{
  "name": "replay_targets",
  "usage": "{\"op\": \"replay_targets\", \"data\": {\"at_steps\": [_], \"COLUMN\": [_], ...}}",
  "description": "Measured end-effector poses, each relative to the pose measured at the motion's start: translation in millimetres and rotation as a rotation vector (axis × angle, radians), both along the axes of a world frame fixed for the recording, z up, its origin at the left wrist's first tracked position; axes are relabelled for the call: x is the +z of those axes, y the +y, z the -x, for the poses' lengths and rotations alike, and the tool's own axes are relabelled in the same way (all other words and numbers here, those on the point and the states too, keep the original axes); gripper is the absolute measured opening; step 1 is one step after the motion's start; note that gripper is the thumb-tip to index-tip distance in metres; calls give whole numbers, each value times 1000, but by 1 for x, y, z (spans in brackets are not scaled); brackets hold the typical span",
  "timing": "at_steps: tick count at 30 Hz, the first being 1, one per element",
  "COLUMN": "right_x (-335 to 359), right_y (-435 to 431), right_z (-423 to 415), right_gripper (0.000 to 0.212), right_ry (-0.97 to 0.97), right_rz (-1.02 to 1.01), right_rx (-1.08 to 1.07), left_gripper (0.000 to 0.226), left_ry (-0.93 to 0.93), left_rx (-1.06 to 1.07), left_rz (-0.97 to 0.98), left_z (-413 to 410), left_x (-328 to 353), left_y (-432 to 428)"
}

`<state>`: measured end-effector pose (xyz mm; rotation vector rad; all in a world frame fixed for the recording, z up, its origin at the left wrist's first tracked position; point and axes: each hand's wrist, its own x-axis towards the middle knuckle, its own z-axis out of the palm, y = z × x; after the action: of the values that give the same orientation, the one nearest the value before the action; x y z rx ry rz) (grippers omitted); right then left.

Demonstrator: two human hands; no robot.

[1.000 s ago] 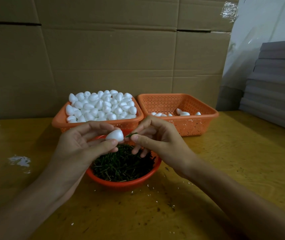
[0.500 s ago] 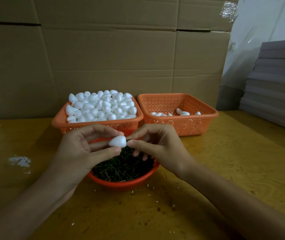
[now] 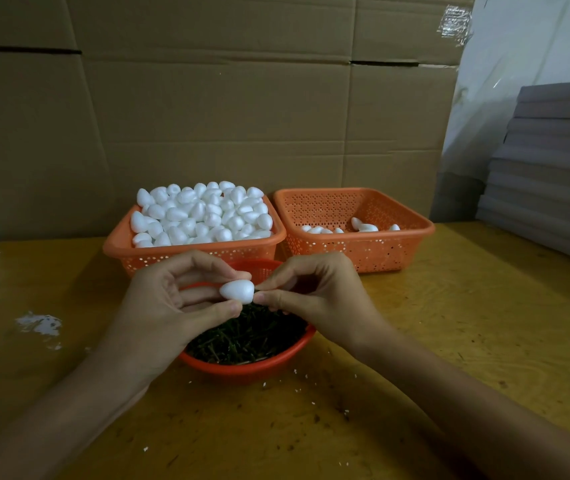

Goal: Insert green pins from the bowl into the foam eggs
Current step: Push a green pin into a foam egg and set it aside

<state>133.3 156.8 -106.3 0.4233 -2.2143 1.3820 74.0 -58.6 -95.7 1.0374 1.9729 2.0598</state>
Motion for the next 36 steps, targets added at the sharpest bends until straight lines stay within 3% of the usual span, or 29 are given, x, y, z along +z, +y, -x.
{"op": "replay_targets", "data": {"at_steps": [26,36], "right_x": [-1,2], "right_y": [-4,-7], "right_z": [-1,-2], "right_gripper": [7,15], "right_ry": [-72,-126], "right_rz": [-53,-2], "right_rx": [-46,34], "left_gripper": [41,30], "left_ry": [12,182], "left_rx": [12,31], "left_rz": [-33,-5], "left_z": [1,-6], "left_x": [0,-1], "left_y": [-2,1]}}
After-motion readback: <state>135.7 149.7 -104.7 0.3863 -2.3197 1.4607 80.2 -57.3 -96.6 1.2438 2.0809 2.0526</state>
